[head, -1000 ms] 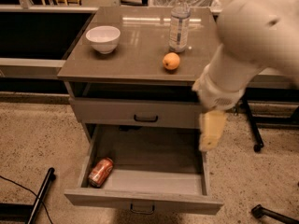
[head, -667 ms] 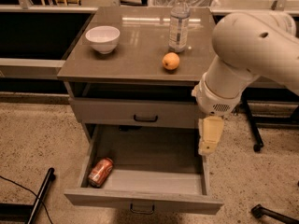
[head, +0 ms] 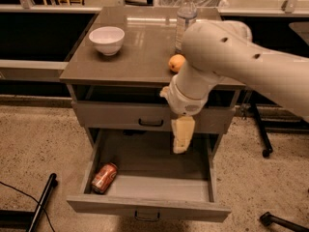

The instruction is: Pick coke can from middle drawer and place on counter

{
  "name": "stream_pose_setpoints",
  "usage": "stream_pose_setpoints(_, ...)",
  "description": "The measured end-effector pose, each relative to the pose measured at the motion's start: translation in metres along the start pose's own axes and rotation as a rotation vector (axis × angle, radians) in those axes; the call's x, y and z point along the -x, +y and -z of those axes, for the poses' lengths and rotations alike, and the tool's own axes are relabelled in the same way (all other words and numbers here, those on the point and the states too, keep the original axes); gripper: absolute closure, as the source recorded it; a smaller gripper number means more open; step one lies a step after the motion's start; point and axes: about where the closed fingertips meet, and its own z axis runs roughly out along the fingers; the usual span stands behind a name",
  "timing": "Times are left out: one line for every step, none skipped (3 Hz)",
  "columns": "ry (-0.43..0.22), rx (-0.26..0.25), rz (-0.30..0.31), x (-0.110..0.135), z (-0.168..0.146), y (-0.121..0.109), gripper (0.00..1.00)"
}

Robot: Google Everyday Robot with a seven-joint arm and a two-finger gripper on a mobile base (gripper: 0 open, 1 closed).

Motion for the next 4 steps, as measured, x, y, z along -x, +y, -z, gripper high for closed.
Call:
stream_pose_setpoints(-0.088, -0.034, 0.237, 0.059, -0.067, -0.02, 0.0)
stream_pose_setpoints(-0.12, -0.098, 0.258, 0.072, -0.069, -0.035, 0.0)
stream_pose_setpoints(-0.088, -0.045, 0.327, 0.082, -0.079, -0.032, 0.0)
stream_pose_setpoints(-0.02, -0.046, 0.568, 0.115, -0.1, -0.021, 0.0)
